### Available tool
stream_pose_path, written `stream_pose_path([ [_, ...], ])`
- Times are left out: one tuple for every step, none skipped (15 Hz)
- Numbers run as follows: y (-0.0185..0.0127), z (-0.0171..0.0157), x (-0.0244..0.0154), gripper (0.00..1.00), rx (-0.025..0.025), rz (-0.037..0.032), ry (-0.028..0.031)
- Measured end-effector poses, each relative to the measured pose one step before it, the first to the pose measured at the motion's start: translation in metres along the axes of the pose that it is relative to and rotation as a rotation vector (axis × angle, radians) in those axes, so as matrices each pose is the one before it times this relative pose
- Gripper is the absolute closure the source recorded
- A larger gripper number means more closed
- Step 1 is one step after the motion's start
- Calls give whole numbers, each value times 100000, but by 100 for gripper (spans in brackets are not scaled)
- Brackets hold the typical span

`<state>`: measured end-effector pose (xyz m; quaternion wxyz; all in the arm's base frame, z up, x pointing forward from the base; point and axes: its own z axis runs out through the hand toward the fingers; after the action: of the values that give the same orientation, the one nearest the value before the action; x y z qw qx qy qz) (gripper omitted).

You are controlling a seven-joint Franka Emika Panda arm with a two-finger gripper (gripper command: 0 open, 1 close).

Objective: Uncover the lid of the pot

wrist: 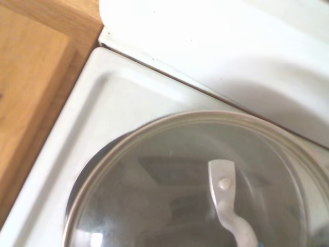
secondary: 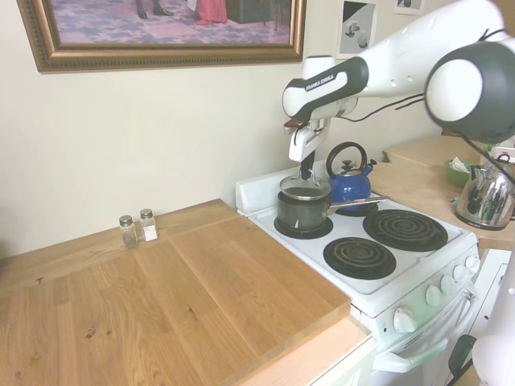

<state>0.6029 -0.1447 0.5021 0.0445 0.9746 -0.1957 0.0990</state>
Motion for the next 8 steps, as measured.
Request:
stream_pose_path([
  [-832, -1686, -1067, 100, -1367, -1055, 2181],
  [-1785, -1684, -1179, 100, -1983, -1241, 2524],
  [-2733, -1645, -1190, 100, -1962, -1165, 2194],
  [-3344, -1433, -1270, 100, -1533, -943, 1001],
  [-4341, -1341, -1622, 100, -1205, -1423, 327],
  [-3547, -891, -1312, 100, -1529, -521, -456],
  [-3232, -682, -934, 100, -1679, 899, -1333],
  [-2766, -331, -401, 100, -1152, 1596, -1921],
])
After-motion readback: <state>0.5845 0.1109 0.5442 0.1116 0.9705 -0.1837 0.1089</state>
